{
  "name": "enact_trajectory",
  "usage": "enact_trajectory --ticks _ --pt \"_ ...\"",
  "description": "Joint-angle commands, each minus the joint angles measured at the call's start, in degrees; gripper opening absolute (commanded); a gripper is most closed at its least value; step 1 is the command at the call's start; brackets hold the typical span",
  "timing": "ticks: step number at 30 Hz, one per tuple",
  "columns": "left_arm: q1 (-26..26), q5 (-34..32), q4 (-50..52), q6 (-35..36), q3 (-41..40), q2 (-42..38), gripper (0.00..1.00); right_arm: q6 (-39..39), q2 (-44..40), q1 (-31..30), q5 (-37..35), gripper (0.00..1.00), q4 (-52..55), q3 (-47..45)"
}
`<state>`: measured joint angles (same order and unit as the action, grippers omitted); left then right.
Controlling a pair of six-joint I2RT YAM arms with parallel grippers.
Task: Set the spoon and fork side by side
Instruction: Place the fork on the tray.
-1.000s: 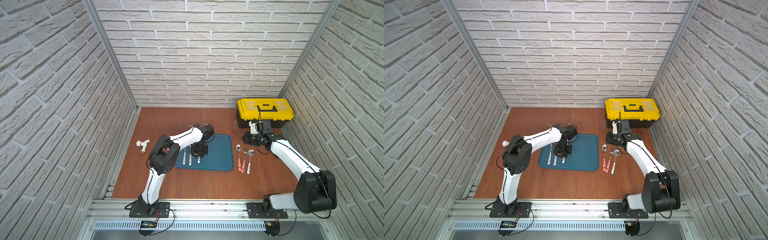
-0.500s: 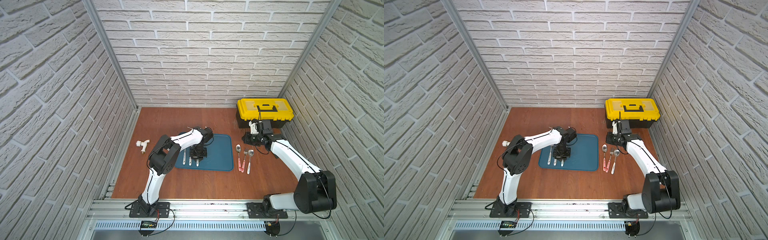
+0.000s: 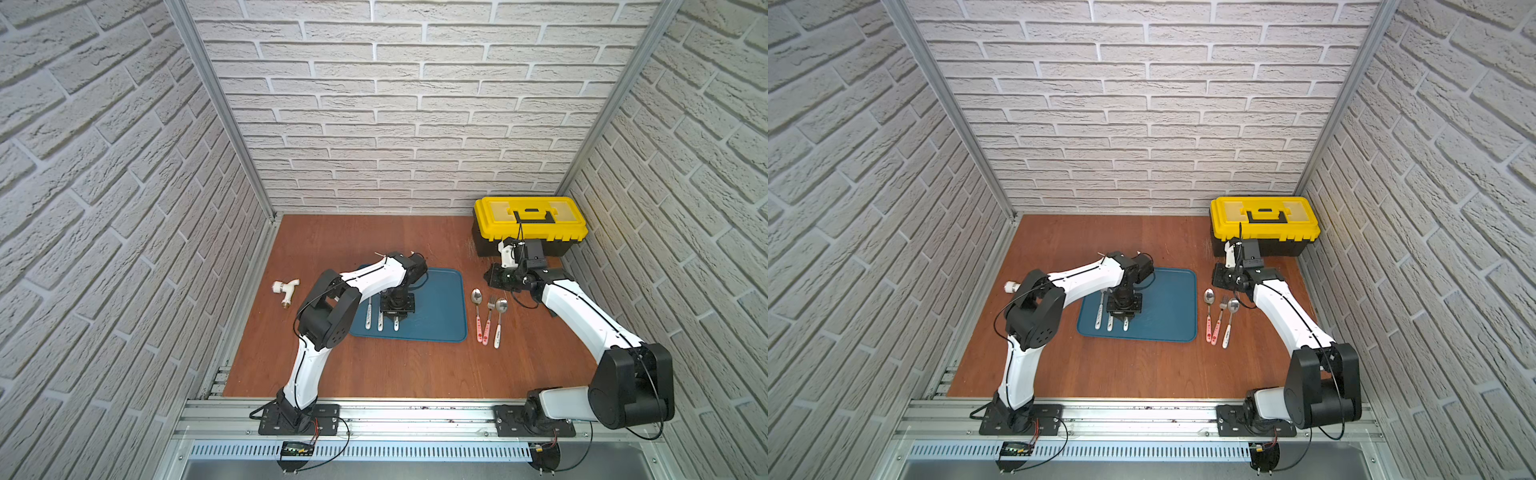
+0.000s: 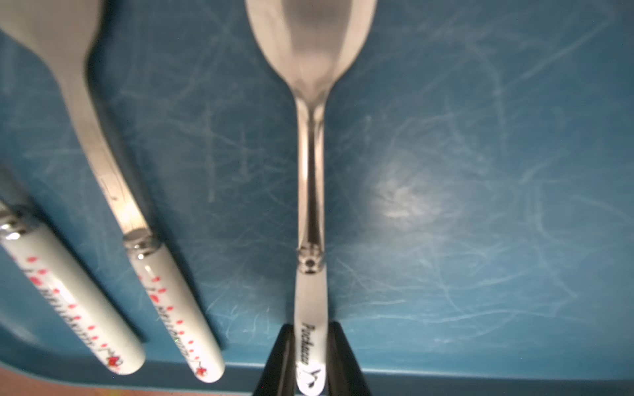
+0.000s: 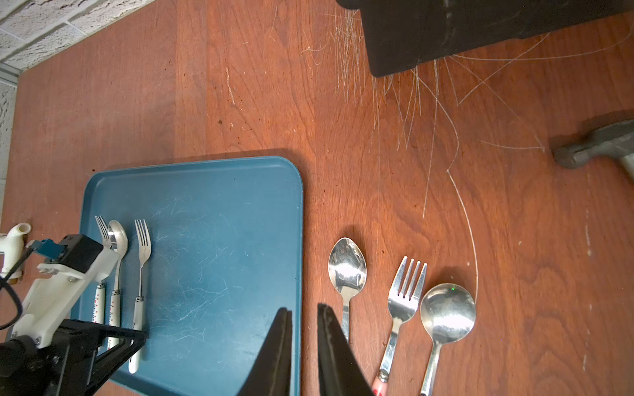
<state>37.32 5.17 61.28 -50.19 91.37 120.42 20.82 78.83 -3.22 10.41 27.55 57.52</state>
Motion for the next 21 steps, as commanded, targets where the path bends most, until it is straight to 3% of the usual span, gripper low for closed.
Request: enact_trajectory --ticks 1,21 --pt "0.2 0.9 0.4 0.3 1.2 1.2 0.19 0.4 -1.7 0.0 0.4 0.20 -1.8 -0.8" --pt "0.3 1.7 -0.8 -0.3 -1.5 1.2 0.22 0.5 -1.8 0.0 0.4 0.21 -1.9 -0.9"
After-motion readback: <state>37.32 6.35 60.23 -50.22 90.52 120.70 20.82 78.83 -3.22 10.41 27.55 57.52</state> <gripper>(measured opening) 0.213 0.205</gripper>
